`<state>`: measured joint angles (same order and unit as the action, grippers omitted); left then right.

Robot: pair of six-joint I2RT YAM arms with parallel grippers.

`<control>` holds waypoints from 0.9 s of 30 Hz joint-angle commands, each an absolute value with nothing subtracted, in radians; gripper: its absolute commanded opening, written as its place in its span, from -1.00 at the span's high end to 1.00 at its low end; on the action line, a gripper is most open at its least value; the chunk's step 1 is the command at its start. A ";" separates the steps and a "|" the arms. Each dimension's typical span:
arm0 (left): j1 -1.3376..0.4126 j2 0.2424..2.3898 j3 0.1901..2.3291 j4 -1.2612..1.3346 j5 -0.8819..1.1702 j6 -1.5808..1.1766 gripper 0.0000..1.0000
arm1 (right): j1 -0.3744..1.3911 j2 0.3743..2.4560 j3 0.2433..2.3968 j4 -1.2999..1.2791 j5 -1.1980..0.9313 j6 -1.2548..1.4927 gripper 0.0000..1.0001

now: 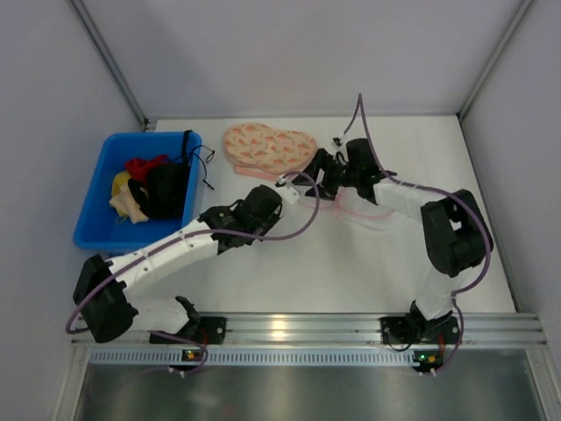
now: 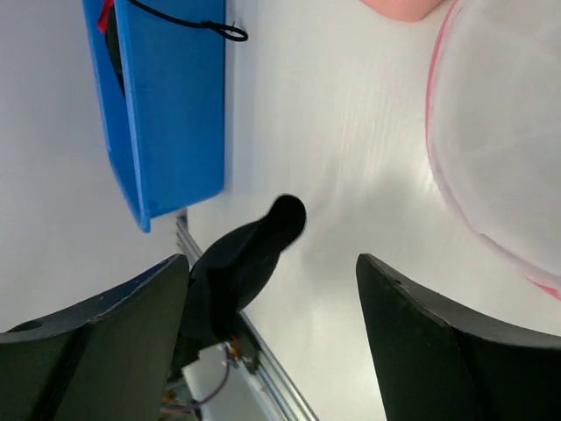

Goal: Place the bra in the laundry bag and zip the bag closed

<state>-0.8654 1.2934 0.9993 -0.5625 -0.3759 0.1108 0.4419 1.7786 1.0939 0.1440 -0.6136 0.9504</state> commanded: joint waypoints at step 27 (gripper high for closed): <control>-0.313 1.178 1.069 -0.433 0.678 -0.322 1.00 | 0.091 1.934 1.654 -0.940 -0.176 -0.560 0.03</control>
<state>-0.3359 1.2209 1.0893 -0.5186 0.5823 -0.2649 0.0952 1.9293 1.5726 -0.9291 -0.2146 -0.4992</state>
